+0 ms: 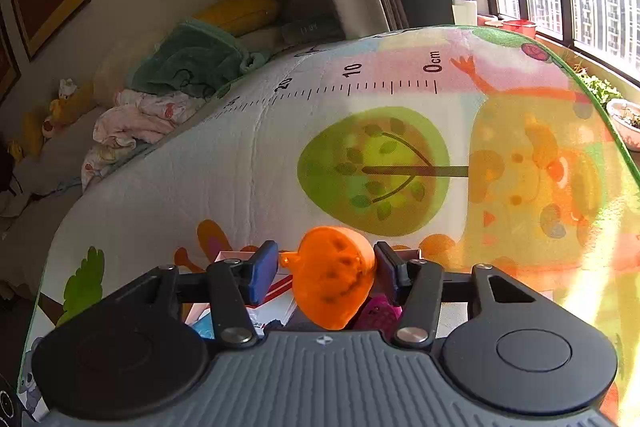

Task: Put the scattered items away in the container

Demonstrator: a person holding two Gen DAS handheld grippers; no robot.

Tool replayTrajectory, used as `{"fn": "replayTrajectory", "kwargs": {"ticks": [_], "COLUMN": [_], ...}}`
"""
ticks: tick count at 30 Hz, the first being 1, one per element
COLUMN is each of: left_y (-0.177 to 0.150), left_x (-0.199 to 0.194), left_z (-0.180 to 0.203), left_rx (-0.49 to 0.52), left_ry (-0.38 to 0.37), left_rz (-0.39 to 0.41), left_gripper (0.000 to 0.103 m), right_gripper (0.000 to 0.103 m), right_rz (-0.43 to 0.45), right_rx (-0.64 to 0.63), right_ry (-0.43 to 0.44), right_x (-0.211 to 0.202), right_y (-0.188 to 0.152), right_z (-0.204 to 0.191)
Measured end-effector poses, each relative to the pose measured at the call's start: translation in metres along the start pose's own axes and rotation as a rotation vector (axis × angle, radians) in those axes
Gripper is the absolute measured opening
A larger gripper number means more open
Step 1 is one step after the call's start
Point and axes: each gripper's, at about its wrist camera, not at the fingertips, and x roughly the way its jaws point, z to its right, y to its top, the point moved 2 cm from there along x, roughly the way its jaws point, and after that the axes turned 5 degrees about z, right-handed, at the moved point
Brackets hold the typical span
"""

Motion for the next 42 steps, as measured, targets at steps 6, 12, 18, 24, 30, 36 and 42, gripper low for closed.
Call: {"fn": "replayTrajectory", "kwargs": {"ticks": [6,12,18,24,30,36,42], "left_y": [0.000,-0.003,-0.013,-0.021,-0.038,-0.064,-0.084], "left_x": [-0.032,-0.054,-0.063,-0.076,-0.086,-0.090,-0.083], "left_z": [0.002,0.004,0.000,-0.020,-0.025,-0.016,-0.017], "left_rx": [0.068,0.114,0.118,0.072,-0.005,-0.015,-0.076], "left_ry": [-0.004,0.041,0.086,0.172,0.237,0.293,0.433], "left_rz": [0.070,0.109,0.077,0.073,0.061,0.032,0.032], "left_gripper": [0.101,0.102,0.103,0.103,0.103,0.103,0.103], "right_gripper": [0.069,0.061,0.054,0.055,0.057,0.103,0.103], "right_rz": [0.003,-0.026,-0.070,-0.102,-0.045,0.171,0.043], "right_rx": [-0.020,-0.103,-0.295,-0.272,-0.201,-0.194,-0.159], "right_ry": [-0.030,0.072,0.111,0.015,0.025,0.019,-0.183], "right_x": [0.005,-0.011,-0.006,0.012,-0.007,-0.099,-0.114], "right_y": [-0.006,-0.027,-0.058,-0.070,-0.076,-0.097,-0.169], "right_z": [-0.003,-0.033,-0.089,-0.079,-0.076,-0.067,-0.038]}}
